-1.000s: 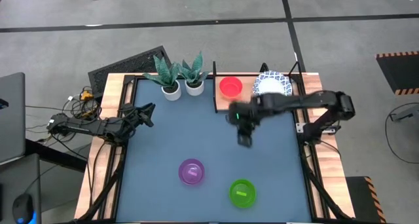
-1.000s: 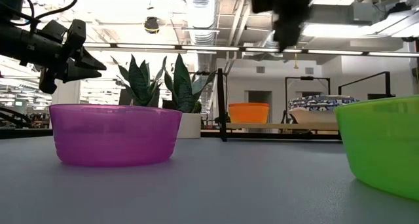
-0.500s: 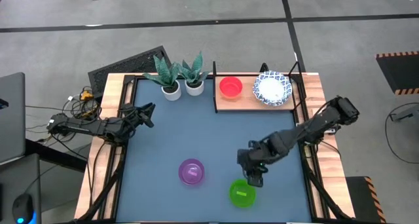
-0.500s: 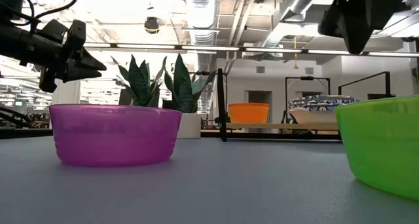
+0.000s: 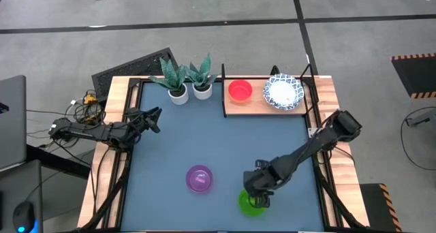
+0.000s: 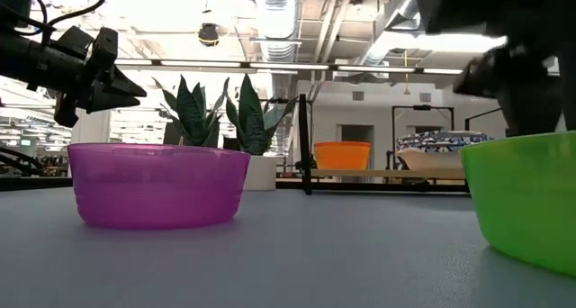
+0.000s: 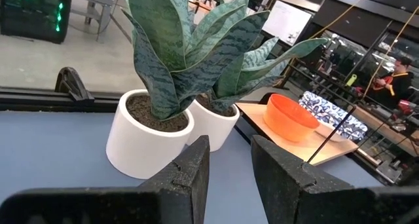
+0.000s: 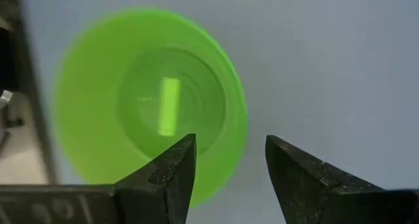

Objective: Place and stack bowls onto a shelf
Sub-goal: Stack the green bowl on the red bowl on the shelf

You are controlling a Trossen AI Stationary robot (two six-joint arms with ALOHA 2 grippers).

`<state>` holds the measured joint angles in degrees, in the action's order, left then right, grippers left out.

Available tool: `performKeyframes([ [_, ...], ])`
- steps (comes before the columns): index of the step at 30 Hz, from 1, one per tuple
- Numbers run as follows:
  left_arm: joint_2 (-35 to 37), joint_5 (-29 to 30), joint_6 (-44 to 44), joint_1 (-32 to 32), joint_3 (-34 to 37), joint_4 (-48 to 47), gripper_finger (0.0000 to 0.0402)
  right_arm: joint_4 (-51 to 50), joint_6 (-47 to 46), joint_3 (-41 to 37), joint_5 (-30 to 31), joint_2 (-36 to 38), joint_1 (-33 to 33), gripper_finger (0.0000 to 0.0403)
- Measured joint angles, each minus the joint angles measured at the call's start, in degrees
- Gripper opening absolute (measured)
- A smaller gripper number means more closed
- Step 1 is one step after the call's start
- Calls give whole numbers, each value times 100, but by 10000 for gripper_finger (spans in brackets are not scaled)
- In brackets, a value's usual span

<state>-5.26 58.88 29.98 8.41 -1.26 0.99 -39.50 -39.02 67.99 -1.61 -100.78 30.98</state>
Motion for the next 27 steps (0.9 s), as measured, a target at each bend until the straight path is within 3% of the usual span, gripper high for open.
performKeyframes([
  [7,0,-3,-26,0,0,0,98,-38,-3,0,0,-503,11,177],
  [14,-2,-1,-28,1,0,0,98,-121,68,4,-98,-501,-24,24],
  [21,0,3,-28,1,0,0,98,-661,623,-1,-21,-84,-307,22],
  [27,0,17,-45,1,0,-1,98,-1371,1392,0,-17,746,-1165,22],
])
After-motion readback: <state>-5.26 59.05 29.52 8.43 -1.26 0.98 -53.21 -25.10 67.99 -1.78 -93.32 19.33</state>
